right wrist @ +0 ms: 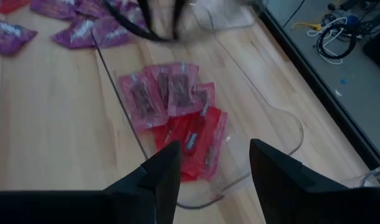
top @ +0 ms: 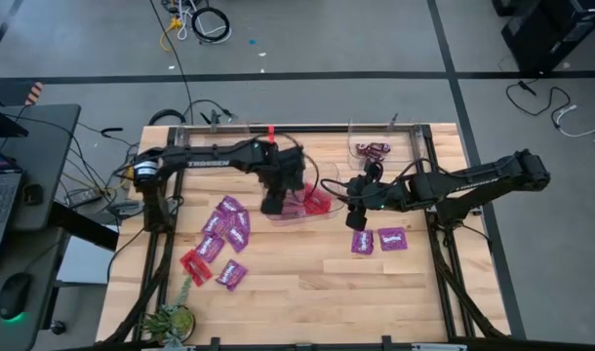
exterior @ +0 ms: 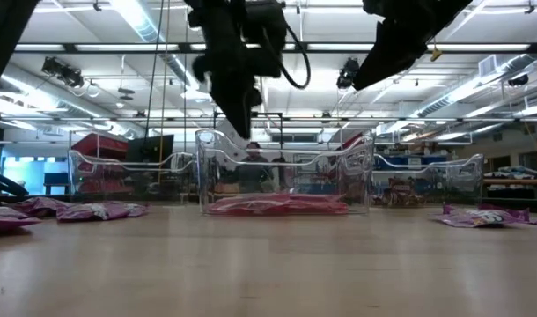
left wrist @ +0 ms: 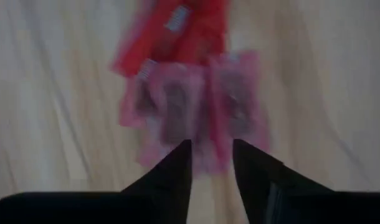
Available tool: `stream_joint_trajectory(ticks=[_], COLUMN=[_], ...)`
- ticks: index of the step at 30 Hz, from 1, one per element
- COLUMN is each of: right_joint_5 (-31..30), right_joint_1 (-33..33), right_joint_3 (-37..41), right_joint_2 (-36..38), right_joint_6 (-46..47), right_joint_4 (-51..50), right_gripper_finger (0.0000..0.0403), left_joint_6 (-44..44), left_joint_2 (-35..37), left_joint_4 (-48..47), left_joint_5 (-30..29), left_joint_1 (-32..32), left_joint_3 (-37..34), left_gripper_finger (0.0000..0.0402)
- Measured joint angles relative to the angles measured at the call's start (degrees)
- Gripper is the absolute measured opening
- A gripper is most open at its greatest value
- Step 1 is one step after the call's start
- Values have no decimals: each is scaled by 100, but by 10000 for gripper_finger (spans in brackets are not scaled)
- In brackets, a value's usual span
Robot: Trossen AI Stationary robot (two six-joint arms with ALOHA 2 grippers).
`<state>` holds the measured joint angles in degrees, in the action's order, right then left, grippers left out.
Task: Sort candy
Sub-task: Put the red candy pack into the bottom transparent bin
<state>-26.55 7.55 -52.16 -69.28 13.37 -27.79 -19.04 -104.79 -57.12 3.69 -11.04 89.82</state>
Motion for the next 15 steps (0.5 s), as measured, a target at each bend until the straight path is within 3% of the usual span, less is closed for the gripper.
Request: stream_joint_trajectory(ticks=[7,11,15], right_joint_5=[-2,-2,2], right_joint_1=[0,0,0], right_joint_3=[333,608,780], right_joint_2=[2,2,2], right_joint_6=[-23,0,0], right_joint_4=[74,371,703], right_gripper_finger=[174,174,174], left_joint_6=[463,1101,1926], left_joint_2=[778,1320,1946], left_joint_4=[-832,-958,-930], left_joint_5=[-583,-590,-650], left_joint_1=[939,1358,1750], left_joint_3=[-9,-298,-1159], left_gripper_finger=[9,6,3])
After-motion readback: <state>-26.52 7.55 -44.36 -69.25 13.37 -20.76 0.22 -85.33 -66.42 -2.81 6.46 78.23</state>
